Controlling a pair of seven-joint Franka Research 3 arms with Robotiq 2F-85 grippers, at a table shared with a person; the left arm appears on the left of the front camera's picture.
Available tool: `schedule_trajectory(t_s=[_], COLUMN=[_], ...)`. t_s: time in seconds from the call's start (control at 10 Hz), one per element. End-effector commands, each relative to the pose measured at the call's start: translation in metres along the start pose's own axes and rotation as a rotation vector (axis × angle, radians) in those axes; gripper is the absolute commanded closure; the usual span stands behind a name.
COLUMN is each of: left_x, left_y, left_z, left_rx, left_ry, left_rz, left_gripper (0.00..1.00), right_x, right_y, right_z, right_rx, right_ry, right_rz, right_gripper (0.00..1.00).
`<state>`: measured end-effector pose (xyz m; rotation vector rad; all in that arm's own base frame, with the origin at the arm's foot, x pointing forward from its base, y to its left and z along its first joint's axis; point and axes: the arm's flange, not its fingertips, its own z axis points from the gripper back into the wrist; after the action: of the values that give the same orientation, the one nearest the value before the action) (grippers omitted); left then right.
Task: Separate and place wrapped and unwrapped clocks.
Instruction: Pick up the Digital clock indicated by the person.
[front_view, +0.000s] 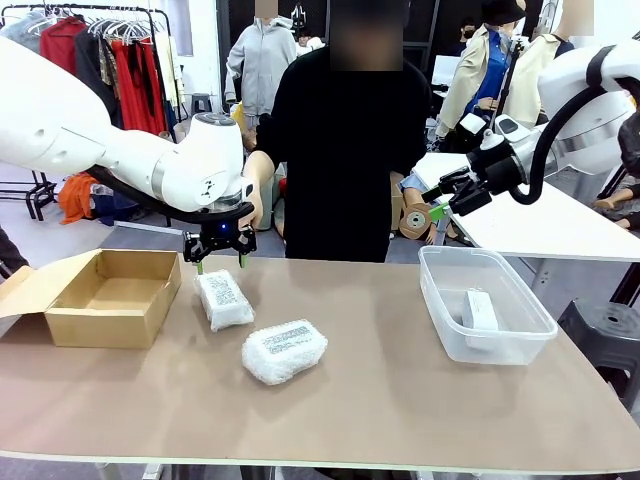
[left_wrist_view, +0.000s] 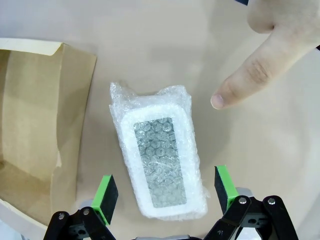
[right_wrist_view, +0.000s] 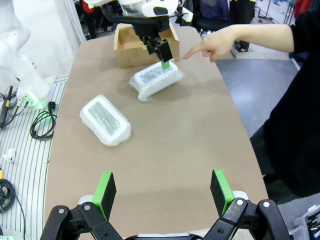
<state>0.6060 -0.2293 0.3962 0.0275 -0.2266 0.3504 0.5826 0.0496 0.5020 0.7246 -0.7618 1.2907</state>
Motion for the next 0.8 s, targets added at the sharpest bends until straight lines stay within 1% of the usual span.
schedule_trajectory(t_s=[0.0, 0.1, 0.2, 0.7], left_x=[0.001, 0.0, 0.002, 0.009], left_y=[0.0, 0.0, -0.001, 0.007], left_z=[0.001, 0.0, -0.006, -0.024], left_rx=[-0.005, 0.0, 0.015, 0.015], left_ry=[-0.007, 0.0, 0.019, 0.125], left_rz=[0.022, 0.0, 0.008, 0.091], left_gripper=[0.0, 0.0, 0.0, 0.0], right_x=[0.001, 0.001, 0.001, 0.001], right_y=[0.0, 0.0, 0.0, 0.0], right_z=[0.0, 0.0, 0.0, 0.0], right_rx=[-0.002, -0.002, -0.002, -0.002], right_ry=[0.006, 0.006, 0.006, 0.006], right_rz=[0.008, 0.008, 0.008, 0.008], right_gripper=[0.0, 0.0, 0.0, 0.0])
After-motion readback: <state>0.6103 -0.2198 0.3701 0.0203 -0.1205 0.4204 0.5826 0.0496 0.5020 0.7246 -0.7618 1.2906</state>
